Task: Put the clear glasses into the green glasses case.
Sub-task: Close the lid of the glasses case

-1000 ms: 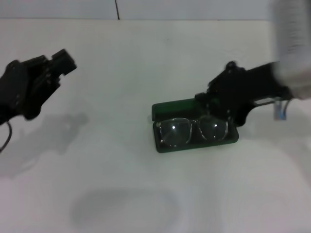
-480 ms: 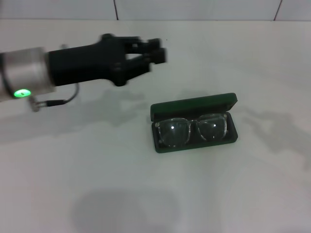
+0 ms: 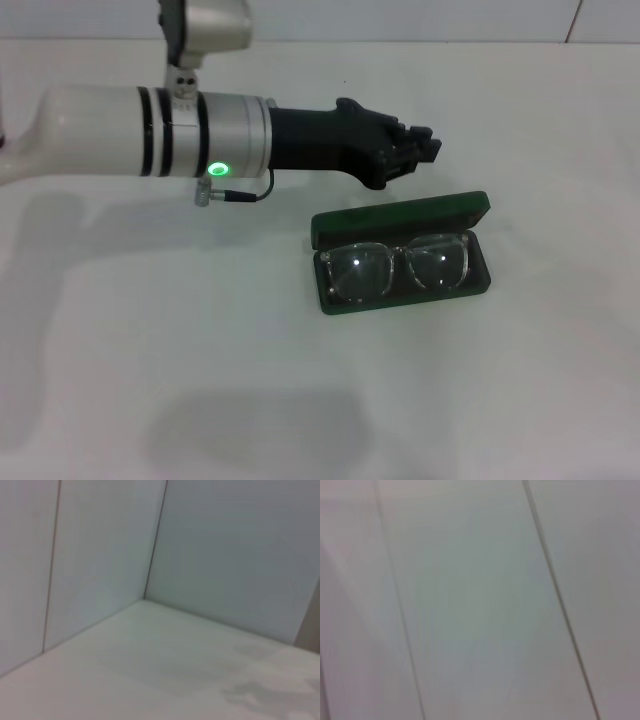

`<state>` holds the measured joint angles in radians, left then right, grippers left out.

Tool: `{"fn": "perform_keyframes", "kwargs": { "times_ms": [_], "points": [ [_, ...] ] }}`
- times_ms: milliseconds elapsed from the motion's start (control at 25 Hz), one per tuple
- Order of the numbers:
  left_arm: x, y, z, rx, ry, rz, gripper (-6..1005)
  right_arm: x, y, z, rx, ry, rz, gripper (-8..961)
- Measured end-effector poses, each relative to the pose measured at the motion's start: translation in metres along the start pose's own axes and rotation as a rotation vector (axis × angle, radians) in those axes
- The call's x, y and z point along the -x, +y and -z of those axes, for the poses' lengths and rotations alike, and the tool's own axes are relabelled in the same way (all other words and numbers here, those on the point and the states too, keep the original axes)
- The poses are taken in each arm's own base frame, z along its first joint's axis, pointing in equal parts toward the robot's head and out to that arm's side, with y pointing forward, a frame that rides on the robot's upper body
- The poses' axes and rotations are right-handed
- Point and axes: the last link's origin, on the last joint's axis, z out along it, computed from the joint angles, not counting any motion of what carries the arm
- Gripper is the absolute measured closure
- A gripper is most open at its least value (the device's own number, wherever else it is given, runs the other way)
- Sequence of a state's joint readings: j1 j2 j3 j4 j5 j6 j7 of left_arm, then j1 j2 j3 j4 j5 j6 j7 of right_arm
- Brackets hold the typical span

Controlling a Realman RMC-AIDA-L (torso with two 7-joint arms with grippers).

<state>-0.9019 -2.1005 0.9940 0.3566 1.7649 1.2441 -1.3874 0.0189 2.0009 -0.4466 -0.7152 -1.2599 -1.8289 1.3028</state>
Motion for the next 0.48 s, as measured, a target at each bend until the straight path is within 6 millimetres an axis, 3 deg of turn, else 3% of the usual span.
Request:
{"fn": "perform_keyframes", "kwargs": {
  "times_ms": [200,480],
  "points": [
    [0.005,0.002,-0.007,-0.002,-0.021,0.005,838,-0.003,-0.001,0.005,-0.021,0.015,-0.008,788],
    [0.022,0.004,-0.001,-0.011,-0.051,0.055,836,-0.007,-0.002,-0.005,-0.004,-0.005,-0.031,790]
  ]
}}
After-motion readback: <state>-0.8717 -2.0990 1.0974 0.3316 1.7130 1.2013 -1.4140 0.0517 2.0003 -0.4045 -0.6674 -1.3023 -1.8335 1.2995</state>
